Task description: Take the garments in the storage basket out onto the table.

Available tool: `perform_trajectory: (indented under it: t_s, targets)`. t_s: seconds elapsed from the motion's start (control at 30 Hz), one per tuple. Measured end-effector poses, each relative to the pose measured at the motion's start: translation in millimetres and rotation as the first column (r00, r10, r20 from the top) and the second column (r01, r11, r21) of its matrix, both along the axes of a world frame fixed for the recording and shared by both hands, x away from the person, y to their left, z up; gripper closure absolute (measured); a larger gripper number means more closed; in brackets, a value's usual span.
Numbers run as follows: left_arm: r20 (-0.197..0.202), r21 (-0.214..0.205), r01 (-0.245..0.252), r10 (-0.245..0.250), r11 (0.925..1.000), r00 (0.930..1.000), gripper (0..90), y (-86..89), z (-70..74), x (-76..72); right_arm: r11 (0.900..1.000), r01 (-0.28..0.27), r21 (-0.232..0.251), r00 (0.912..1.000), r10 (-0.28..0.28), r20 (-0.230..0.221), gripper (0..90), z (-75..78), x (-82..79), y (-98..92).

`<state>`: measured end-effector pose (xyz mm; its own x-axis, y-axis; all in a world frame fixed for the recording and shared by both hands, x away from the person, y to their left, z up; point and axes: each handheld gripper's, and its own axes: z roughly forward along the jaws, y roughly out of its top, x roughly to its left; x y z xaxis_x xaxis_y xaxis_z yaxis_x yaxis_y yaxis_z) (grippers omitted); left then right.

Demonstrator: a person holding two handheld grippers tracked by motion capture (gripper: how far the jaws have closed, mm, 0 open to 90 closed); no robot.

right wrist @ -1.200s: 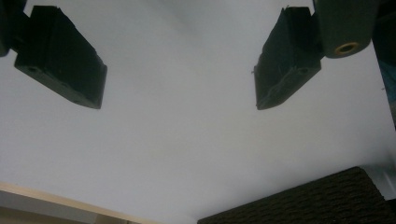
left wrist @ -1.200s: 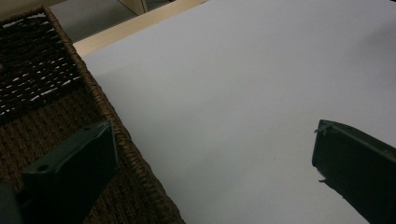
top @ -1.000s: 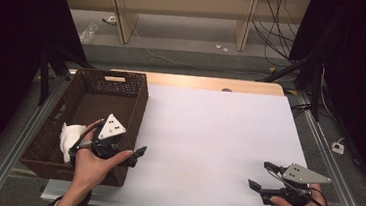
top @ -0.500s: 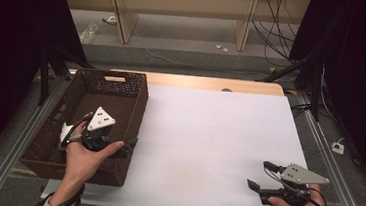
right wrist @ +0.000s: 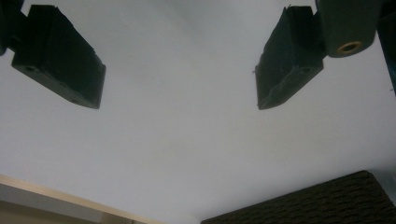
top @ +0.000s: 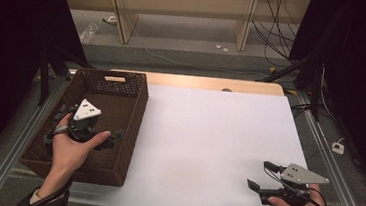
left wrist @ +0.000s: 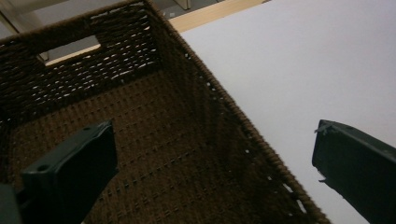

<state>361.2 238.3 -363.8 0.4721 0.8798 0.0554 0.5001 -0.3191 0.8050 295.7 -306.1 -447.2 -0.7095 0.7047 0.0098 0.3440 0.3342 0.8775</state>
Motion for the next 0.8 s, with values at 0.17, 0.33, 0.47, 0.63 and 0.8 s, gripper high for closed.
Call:
perform_trajectory:
  t_s: [0.17,0.33,0.47,0.63,0.8]
  targets:
    - [-0.031,0.034,-0.042,0.044,0.9985,0.9986,0.0,13.1,1.1,7.3,1.0,0.002,-0.005,1.0,-0.002,-0.002,16.7,0.2,-0.3,-0.2]
    - [-0.064,0.054,-0.09,0.093,0.9945,0.9936,0.0,27.5,-1.6,16.1,1.0,0.001,0.001,1.0,-0.001,0.001,16.6,0.2,-0.1,-0.2]
    - [-0.087,0.065,-0.126,0.131,0.9899,0.9875,0.0,39.7,-5.1,24.1,1.0,0.0,0.002,1.0,0.0,0.003,16.7,-0.4,0.5,0.1]
    - [-0.134,0.079,-0.187,0.197,0.9791,0.9713,0.0,55.1,-14.8,34.6,1.0,0.002,0.002,1.0,-0.002,-0.004,16.7,0.5,-0.1,-0.4]
    - [-0.168,0.096,-0.211,0.225,0.9728,0.9597,0.0,61.7,-21.6,38.4,0.9999,0.002,0.015,1.0,-0.002,-0.002,16.7,0.0,0.5,-0.1]
